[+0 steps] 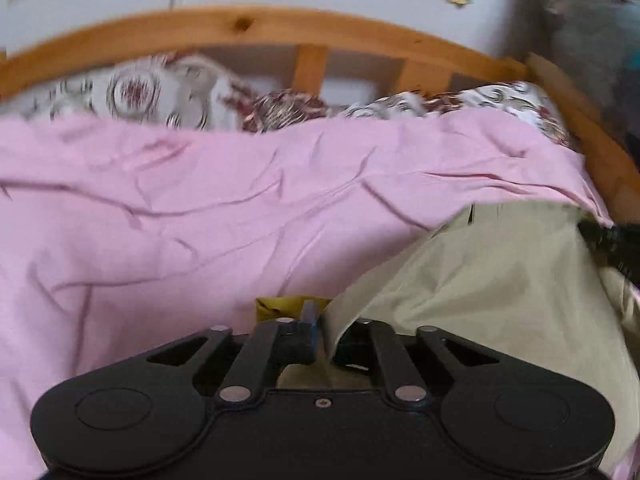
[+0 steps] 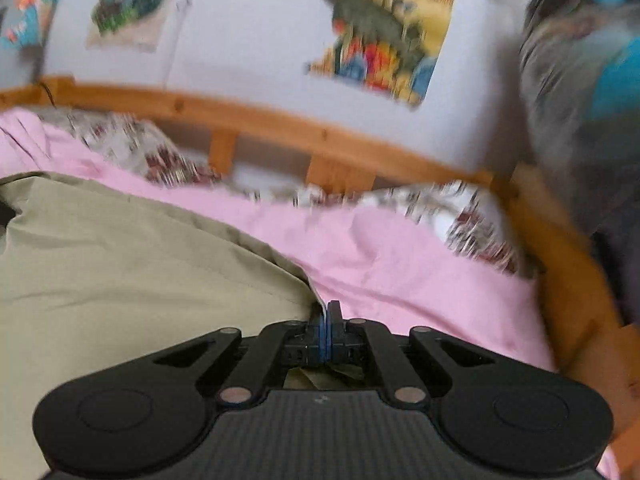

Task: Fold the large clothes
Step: 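Open both tools and lay the folded hem down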

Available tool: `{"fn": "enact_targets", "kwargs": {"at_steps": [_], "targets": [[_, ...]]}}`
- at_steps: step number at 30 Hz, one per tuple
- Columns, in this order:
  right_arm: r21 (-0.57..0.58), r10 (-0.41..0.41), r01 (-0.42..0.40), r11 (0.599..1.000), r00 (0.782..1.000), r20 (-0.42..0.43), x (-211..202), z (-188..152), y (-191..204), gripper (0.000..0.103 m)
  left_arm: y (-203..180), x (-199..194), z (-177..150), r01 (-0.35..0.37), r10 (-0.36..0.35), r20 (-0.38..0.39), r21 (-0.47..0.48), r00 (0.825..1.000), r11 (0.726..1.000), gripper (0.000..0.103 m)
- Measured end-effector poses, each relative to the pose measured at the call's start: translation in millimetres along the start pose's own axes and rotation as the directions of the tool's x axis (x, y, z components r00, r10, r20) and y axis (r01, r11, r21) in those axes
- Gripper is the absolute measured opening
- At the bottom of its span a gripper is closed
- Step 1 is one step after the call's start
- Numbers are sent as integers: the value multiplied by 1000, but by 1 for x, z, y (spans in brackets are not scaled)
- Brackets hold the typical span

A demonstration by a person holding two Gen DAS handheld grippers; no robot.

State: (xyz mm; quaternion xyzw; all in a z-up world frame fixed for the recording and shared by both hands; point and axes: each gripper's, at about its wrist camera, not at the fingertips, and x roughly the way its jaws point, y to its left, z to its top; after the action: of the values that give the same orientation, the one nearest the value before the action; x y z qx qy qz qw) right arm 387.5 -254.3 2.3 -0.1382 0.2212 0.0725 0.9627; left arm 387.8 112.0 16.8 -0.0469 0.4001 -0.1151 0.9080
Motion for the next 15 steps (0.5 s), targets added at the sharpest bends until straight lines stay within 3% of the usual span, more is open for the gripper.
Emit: {"fn": "enact_targets", "kwargs": {"at_steps": [3,5,6,7,10,12,13,15], "targets": [[-2,14,-14,1000,999,-43,29,-15,4,2,18,5,-1,37,-37,2,-69,999,997,30],[-7,21,-22,1000,998,-52,37,-21,7,2,28,-4,-2,56,-54,29,-89,998,994,51],[-10,25,-25,1000,998,-54,39,-24,8,2,32,-9,-1,41,-37,46,-93,998,995,70],[-12,29,-30,999,998,-55,41,-25,9,2,35,-16,-1,28,-21,73,-95,997,995,79],[3,43,-43,999,998,-52,42,-23,4,11,41,-34,2,38,-27,116,-100,993,994,83],[19,48,-47,999,998,-48,42,-16,-3,22,40,-48,1,20,-2,155,-119,988,993,89],[29,48,-47,998,998,-44,39,-13,-7,24,40,-55,1,8,16,188,-130,982,992,99],[48,37,-35,998,998,-44,36,-10,-16,29,42,-71,0,3,42,269,-164,962,987,102]]}}
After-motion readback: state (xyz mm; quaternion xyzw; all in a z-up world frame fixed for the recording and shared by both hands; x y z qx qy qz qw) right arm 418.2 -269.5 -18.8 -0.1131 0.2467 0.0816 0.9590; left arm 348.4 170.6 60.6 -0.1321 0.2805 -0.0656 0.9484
